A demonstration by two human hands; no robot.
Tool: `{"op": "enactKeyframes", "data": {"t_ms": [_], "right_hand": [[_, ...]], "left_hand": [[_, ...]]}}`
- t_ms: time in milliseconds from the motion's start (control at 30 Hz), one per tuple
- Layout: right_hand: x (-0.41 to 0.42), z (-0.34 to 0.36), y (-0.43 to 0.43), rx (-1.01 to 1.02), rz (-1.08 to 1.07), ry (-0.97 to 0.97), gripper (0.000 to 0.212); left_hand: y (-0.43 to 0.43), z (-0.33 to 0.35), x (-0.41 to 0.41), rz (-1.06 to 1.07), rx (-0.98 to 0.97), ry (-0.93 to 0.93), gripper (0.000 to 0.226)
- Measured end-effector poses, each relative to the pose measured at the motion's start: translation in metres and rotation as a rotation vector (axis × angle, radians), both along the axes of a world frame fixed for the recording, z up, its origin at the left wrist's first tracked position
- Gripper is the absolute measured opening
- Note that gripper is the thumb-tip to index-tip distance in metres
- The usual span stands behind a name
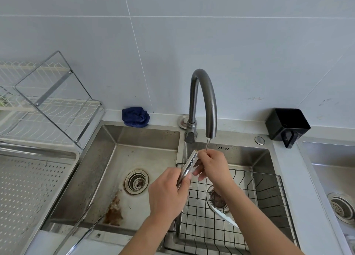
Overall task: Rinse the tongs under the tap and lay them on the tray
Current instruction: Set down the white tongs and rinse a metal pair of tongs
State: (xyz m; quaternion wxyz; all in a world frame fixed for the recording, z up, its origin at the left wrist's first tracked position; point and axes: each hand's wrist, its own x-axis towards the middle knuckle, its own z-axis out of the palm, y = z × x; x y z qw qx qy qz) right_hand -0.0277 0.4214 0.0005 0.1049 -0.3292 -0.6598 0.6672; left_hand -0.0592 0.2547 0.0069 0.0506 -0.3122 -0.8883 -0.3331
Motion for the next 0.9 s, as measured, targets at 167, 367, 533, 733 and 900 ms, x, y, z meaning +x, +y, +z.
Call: {"op": "enactKeyframes", "data": {"t_ms": [167, 367, 533, 733, 900], "right_hand": [[0.003, -0.003, 0.002, -0.123, -0.024, 0.101, 0.025], [0.013, 0.004, -0.002, -0.248, -0.08, 0.265, 0.019], [0.017, 0.007, -0.007, -0.288, -0.055, 0.29, 0.016], [0.012, 0.011, -0.005, -0.262, -0.039, 0.268, 0.031], [0.011, 0.008, -0.01, -0.292, 0.005, 0.317, 0.01]], "left_hand": [[0.005, 0.003, -0.001, -0.019, 0.015, -0.029, 0.03], [0.005, 0.004, -0.003, -0.02, 0.065, -0.104, 0.029], [0.003, 0.003, -0.003, -0.05, 0.134, -0.115, 0.027], [0.004, 0.001, -0.003, -0.073, 0.178, -0.106, 0.029], [0.007, -0.002, -0.01, -0.045, 0.186, -0.225, 0.032]]}}
